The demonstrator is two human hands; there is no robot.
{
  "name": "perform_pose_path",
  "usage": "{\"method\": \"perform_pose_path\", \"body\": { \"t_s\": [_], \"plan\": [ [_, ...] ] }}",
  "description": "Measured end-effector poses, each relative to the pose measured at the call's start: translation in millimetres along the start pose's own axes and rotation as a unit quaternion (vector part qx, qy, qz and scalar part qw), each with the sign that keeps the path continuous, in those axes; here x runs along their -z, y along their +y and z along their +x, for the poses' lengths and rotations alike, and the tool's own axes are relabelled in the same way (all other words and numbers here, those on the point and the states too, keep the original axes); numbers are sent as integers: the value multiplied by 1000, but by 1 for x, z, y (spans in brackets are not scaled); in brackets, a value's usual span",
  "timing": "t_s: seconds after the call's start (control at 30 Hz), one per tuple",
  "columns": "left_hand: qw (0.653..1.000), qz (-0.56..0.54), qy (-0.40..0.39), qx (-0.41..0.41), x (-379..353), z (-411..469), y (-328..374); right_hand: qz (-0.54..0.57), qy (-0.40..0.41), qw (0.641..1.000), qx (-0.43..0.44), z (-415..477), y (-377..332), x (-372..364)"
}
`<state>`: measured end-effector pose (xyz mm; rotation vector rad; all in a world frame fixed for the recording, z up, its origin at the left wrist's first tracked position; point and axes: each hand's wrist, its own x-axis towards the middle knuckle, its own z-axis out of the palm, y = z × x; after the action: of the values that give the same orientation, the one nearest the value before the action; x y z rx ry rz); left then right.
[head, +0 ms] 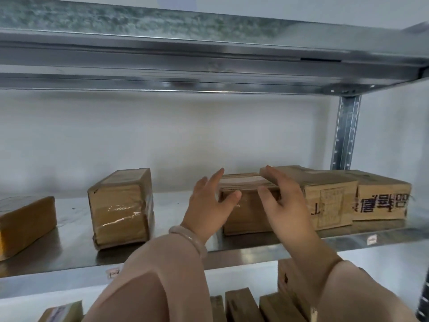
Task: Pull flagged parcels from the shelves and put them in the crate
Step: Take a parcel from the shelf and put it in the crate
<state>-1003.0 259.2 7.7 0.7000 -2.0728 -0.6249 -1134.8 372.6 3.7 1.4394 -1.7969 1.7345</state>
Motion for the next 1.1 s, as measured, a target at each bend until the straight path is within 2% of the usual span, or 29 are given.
{"method": "perform_pose_path", "body": {
  "t_s": [0.1,0.2,0.43,0.5,0.57,0.63,0.67,0.7,0.77,0.83,1.0,1.1],
  "plan": [
    [999,32,-30,16,-17,3,-8,-19,-29,999,-8,-6,7,7],
    [999,25,28,-4,-20,-5,-15,-11,-44,998,-35,-12,13,13],
    [977,-170,127,-12,-13,-33,-13,148,2,979,-140,-8,25,17],
    [964,-236,124,-14,-13,-41,-12,204,-17,959,-197,-4,26,15],
    [951,-291,105,-1,-10,-45,-7,327,-74,908,-251,-3,24,9],
    [947,-305,90,35,-6,-48,-3,439,-107,850,-271,-2,22,4],
    [951,-290,87,56,-4,-49,0,450,-109,847,-260,-3,21,4],
    [959,-261,84,75,-1,-49,3,448,-106,854,-241,-4,21,3],
    [972,-203,76,94,3,-50,10,394,-102,893,-192,-7,18,0],
    [970,-209,76,97,7,-50,18,338,-110,925,-135,-11,11,0],
    [956,-270,65,93,18,-48,21,301,-166,939,-26,-20,-5,1],
    [958,-250,112,87,14,-47,16,290,-193,938,-1,-23,-6,-1]
  ]
}}
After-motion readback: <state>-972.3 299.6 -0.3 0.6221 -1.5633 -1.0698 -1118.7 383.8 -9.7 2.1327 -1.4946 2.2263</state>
